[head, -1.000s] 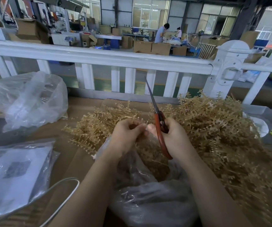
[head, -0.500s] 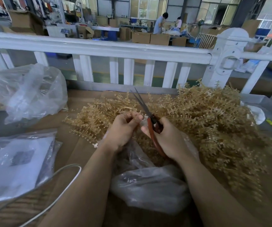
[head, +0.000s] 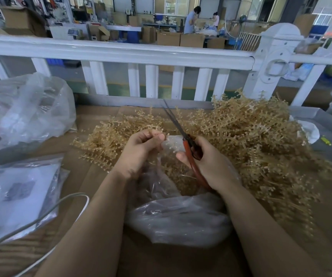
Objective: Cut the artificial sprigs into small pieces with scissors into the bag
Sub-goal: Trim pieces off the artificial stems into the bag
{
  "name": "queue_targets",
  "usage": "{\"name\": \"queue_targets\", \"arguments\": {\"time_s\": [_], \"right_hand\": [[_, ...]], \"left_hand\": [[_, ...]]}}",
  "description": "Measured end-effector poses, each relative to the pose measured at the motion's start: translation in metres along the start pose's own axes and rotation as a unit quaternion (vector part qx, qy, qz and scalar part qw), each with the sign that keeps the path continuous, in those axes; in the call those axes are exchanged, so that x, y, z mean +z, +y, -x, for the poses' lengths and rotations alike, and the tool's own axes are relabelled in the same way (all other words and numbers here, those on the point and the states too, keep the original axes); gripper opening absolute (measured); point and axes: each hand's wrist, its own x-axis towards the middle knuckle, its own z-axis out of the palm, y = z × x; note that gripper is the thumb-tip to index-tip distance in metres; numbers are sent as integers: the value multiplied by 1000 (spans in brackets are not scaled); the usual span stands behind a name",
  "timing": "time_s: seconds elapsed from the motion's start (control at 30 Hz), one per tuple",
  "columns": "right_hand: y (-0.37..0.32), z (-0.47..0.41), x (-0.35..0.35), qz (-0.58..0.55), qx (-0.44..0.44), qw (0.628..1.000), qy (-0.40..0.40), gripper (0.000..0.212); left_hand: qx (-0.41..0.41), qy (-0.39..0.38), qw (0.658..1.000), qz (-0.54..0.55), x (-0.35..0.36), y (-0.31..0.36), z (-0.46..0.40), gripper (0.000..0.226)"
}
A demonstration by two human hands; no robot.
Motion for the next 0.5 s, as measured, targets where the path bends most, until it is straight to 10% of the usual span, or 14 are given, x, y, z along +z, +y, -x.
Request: {"name": "queue_targets", "arguments": {"time_s": [0.1,0.23,0.5], "right_hand": [[-6,3,-5,-57,-12,998,27,43],[-9,4,-9,12,17,1000,11,48],[-19,-3,1,103,5,994,-28,62]], "left_hand": [[-48,-103,993,32,-12,11,1,16],[-137,-240,936,-219,-19,31,4,21],[31,-78,855,-512,-2,18,-4,20]]}}
